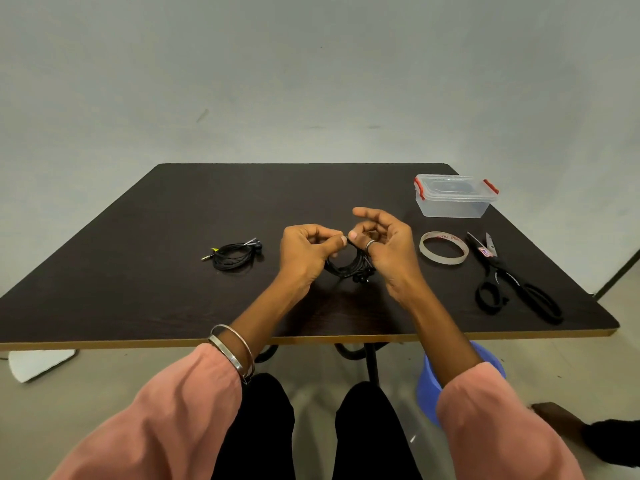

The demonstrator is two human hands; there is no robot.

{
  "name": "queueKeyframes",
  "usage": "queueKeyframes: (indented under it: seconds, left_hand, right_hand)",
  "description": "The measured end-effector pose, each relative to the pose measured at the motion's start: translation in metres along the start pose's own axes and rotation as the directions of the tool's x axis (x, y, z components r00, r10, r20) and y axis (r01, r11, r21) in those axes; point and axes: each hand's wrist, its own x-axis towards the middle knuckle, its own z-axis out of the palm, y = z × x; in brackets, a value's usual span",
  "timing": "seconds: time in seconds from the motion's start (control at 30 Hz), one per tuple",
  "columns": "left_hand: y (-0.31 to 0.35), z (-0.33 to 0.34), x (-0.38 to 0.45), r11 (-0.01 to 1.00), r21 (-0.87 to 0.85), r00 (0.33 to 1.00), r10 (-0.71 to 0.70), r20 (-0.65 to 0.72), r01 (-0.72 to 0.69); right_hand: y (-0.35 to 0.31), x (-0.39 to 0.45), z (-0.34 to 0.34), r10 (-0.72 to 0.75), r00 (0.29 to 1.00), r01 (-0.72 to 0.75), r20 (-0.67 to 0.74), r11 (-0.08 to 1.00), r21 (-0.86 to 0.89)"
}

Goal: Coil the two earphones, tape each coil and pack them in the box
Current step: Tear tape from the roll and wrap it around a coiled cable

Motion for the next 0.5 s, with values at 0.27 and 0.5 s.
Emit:
queueKeyframes:
  seconds: [0.27, 0.5]
  left_hand:
    - [0.01, 0.007, -0.001, 0.933, -0.259, 0.964, -0.266, -0.025, 0.251]
    - [0.005, 0.0, 0.003, 0.918, -0.313, 0.965, -0.262, -0.012, 0.245]
  right_hand:
    - [0.021, -0.009, -0.004, -0.587, 0.79, 0.563, 0.178, 0.58, -0.588]
    - [0.026, -0.018, -0.014, -0.437, 0.899, 0.39, -0.034, 0.833, -0.393]
